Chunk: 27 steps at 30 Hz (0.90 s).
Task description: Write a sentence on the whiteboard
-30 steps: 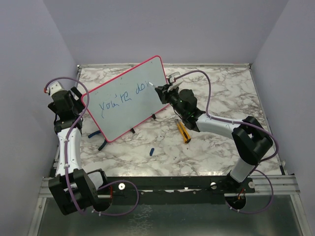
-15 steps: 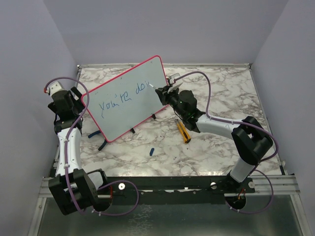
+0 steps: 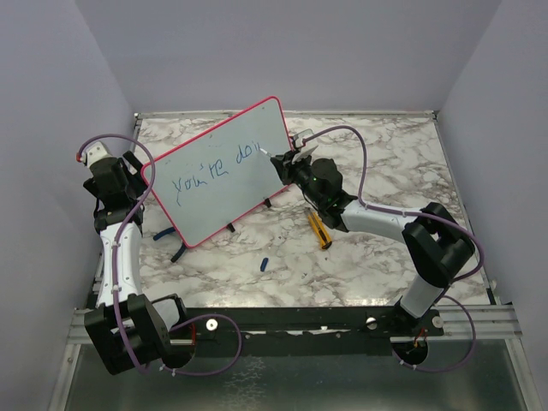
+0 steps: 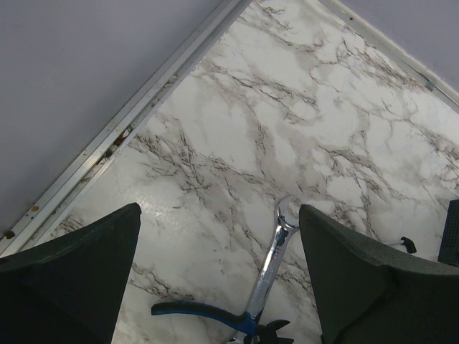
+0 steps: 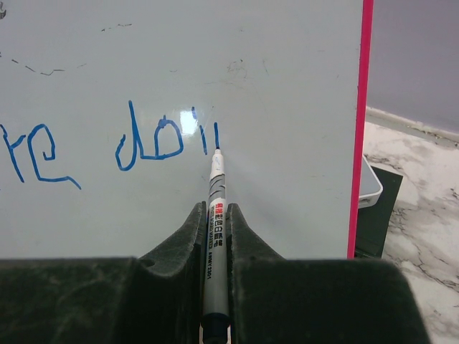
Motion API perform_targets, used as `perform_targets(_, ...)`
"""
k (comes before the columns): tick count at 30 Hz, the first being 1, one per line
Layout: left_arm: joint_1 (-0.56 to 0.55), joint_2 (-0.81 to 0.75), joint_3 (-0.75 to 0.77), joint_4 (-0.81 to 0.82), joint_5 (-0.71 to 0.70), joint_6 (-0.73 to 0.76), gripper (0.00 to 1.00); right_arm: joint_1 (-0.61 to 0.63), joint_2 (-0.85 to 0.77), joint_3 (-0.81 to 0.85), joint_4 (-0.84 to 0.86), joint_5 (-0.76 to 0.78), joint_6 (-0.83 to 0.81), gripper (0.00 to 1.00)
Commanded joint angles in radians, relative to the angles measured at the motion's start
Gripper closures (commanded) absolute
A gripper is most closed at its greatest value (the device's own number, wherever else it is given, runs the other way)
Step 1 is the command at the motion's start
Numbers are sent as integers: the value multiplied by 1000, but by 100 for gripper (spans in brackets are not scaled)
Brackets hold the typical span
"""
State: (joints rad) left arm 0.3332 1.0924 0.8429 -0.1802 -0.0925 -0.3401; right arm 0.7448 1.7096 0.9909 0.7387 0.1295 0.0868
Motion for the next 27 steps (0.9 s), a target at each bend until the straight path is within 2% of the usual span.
perform_targets(1, -6, -14, -10, 20, 22, 4, 8, -5, 5, 18, 5, -7, 5, 100)
perform_targets(27, -8, -14, -10, 20, 23, 3, 8, -7, 21, 79, 0, 69, -45, 100)
